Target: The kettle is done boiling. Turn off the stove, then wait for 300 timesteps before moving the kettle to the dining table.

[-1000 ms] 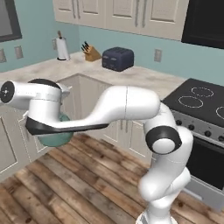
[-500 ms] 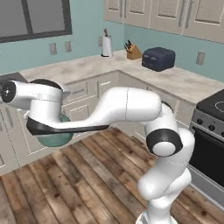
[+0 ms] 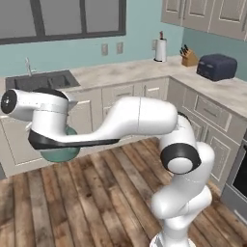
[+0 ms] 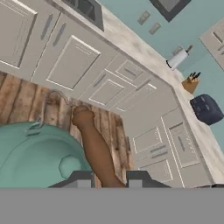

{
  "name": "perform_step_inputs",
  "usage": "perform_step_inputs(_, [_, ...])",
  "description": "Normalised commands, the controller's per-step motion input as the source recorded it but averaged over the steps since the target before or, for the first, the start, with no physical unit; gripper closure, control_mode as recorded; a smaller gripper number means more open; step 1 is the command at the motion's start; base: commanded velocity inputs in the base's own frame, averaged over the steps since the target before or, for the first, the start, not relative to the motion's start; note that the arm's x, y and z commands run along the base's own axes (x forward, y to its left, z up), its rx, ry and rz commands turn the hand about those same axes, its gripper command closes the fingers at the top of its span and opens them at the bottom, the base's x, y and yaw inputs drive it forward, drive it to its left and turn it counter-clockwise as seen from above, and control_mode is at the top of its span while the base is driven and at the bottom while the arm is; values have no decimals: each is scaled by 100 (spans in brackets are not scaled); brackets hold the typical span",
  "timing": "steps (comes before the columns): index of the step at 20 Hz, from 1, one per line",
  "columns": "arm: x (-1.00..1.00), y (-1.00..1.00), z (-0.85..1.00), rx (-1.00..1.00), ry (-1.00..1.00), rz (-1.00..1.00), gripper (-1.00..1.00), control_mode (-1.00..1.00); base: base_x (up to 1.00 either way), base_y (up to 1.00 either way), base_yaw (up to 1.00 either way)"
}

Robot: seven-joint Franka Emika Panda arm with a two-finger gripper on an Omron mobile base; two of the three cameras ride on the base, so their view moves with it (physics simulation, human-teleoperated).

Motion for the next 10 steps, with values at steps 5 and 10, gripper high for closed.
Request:
perform_step_inputs(5, [0, 0, 0, 0, 0, 0, 100, 100, -52, 12, 40])
perform_step_inputs(10, [0, 0, 0, 0, 0, 0, 100, 100, -50, 14, 40])
